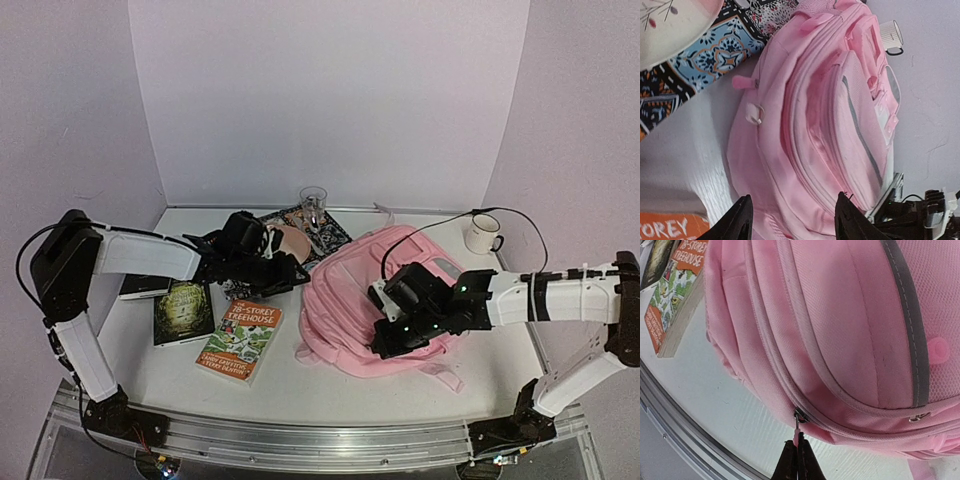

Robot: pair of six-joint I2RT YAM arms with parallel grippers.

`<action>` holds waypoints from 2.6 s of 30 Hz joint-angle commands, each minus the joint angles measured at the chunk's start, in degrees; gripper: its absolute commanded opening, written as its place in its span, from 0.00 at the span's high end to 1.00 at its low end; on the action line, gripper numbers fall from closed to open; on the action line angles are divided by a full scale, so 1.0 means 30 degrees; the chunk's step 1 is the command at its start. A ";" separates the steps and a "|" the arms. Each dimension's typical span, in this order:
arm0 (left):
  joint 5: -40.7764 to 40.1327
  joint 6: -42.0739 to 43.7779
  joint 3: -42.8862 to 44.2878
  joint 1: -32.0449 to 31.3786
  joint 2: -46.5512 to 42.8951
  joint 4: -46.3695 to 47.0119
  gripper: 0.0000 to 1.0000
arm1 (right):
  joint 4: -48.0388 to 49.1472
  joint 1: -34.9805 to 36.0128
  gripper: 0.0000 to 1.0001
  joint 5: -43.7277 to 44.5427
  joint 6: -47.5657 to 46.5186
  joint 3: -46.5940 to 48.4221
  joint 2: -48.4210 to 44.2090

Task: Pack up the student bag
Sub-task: Hold the second largest pocket of the student bag.

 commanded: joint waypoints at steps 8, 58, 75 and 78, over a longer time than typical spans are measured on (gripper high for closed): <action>-0.0449 -0.7024 0.0146 -0.3565 -0.0453 -0.0324 0.50 | 0.0589 0.0114 1.00 -0.0786 -0.1438 0.1696 0.0333; 0.0539 -0.6882 0.1135 -0.4076 0.0998 -0.1137 0.52 | 0.3029 0.0201 1.00 0.1879 0.3612 -0.2108 -0.1829; 0.1087 -0.8866 0.2499 -0.4064 0.0904 -0.1137 0.52 | 0.5268 0.0213 1.00 0.2405 -0.1113 -0.1958 -0.3645; 0.0856 -0.9362 0.2566 -0.4073 0.0784 -0.0836 0.52 | 0.5517 0.0224 1.00 0.2276 -0.1457 -0.1888 -0.3447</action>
